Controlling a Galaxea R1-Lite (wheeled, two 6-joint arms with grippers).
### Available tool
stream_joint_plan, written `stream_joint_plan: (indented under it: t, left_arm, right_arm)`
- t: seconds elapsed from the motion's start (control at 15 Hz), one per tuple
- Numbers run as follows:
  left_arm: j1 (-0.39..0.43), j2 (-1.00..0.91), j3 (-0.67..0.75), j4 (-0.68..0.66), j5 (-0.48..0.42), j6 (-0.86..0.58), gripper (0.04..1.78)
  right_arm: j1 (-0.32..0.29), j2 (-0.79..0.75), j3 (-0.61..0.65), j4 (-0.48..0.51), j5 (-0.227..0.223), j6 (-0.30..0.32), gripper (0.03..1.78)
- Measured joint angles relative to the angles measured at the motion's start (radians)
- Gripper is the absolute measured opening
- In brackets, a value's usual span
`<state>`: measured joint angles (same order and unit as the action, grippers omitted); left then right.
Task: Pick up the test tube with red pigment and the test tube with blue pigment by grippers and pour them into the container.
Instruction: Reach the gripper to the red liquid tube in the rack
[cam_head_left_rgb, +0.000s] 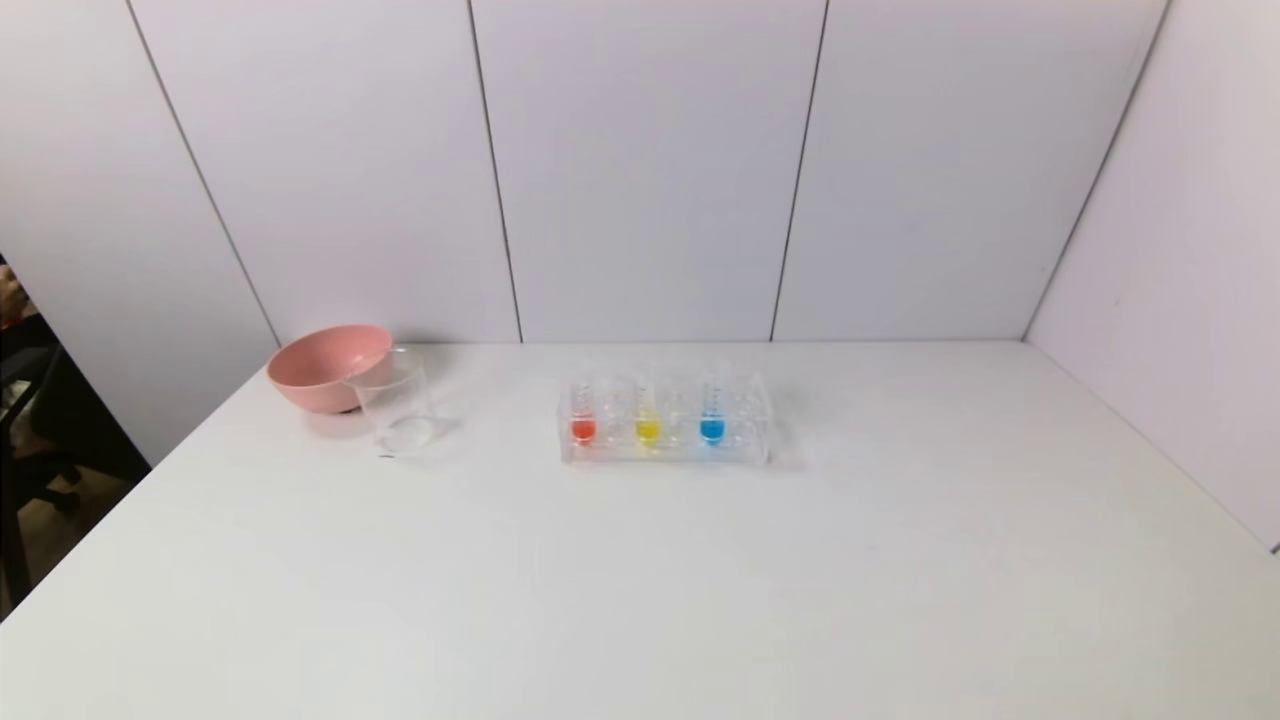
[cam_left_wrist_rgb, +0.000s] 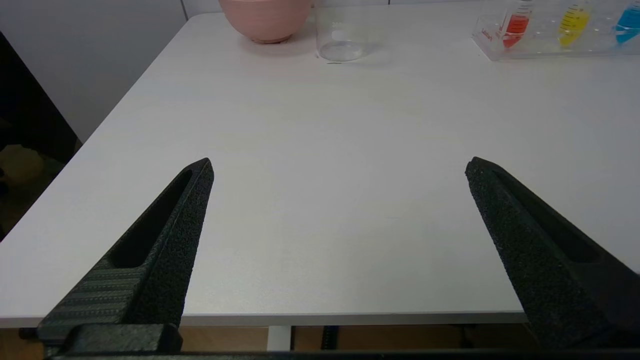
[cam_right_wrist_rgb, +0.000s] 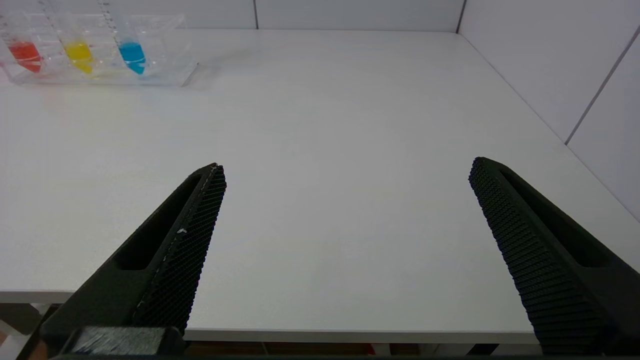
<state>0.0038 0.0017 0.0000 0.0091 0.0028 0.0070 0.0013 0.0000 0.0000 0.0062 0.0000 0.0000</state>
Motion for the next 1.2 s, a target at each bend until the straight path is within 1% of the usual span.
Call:
stream_joint_plan:
  t: [0.73,1.0,1.2]
  left_arm:
    - [0.000,0.000,0.000,-0.001,0.000,-0.009,1.76]
    - [-0.001,0.000,-0.003,-0.001,-0.001,0.020,1.76]
    - [-0.001,0.000,-0.072,0.031,-0.044,0.018,1.76]
  right_arm:
    - [0.000,0.000,0.000,0.000,0.000,0.000,1.77]
    - [0.000,0.000,0.000,0.000,0.000,0.000,1.77]
    - [0.000,0.000,0.000,0.000,0.000,0.000,1.77]
